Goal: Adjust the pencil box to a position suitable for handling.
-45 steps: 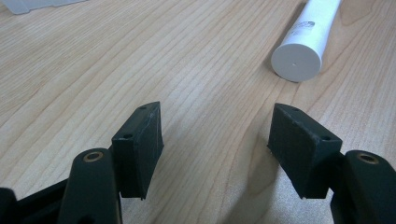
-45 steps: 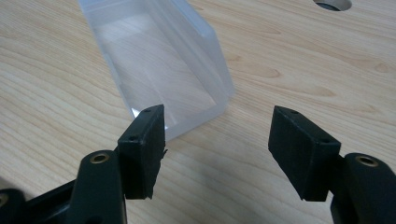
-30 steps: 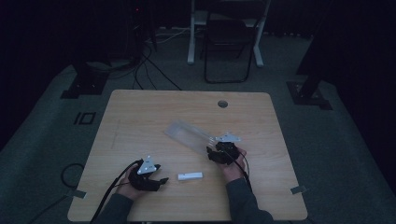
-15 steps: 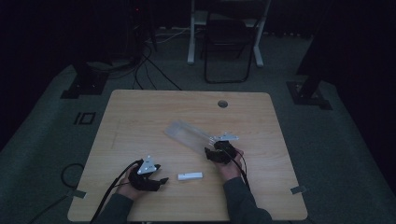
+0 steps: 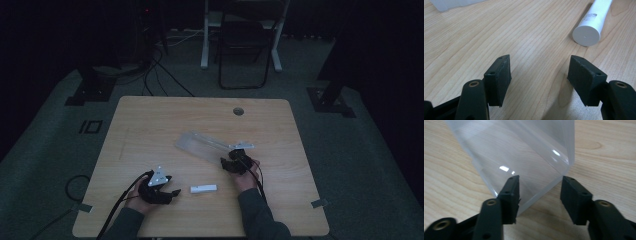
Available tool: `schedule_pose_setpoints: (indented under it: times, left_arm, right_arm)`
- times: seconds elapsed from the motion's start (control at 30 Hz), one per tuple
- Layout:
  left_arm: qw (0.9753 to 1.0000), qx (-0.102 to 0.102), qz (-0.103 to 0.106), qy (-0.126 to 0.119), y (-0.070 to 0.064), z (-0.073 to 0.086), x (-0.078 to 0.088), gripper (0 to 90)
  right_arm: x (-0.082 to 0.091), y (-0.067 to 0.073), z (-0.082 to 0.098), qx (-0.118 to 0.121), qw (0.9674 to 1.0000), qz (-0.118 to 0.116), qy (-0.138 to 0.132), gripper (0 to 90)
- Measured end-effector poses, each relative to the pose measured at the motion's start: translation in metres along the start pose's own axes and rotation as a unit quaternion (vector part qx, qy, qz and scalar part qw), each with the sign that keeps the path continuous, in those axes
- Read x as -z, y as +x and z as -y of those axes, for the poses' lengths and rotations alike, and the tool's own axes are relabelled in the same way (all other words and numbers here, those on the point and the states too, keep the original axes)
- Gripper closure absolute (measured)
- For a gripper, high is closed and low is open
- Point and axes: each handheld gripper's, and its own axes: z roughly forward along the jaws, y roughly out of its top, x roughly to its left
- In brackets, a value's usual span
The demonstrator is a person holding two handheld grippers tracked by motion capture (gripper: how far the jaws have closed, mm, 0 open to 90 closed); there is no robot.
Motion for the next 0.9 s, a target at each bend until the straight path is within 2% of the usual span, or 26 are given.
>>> schedule_pose_setpoints:
  times: [0.07,0.1,0.2,0.5,0.6,0.9]
  left_arm:
    - [0.9999,-0.006,-0.015,0.000,-0.001,-0.001,0.001,37.6]
    - [0.9993,-0.018,-0.032,0.002,-0.003,-0.001,0.002,37.6]
    - [0.9980,-0.036,-0.052,0.006,-0.007,-0.002,0.004,42.5]
    - [0.9983,-0.040,-0.042,0.011,-0.010,-0.004,0.004,46.9]
    - [0.9983,-0.041,-0.040,0.006,-0.011,-0.005,0.005,48.1]
    - [0.9986,-0.043,-0.031,-0.007,-0.013,-0.006,0.008,51.3]
  right_arm:
    - [-0.001,-0.001,-0.002,0.001,1.0000,0.005,0.001,57.1]
    - [-0.001,-0.001,-0.002,0.001,1.0000,0.005,0.001,57.1]
    - [-0.002,-0.002,-0.004,-0.001,1.0000,0.008,0.002,60.6]
    - [-0.007,-0.001,-0.007,-0.001,0.9999,0.015,-0.004,72.0]
    - [-0.009,0.001,-0.008,0.002,0.9999,0.012,-0.008,78.1]
    - [-0.013,0.006,-0.011,0.003,0.9998,0.014,-0.011,87.0]
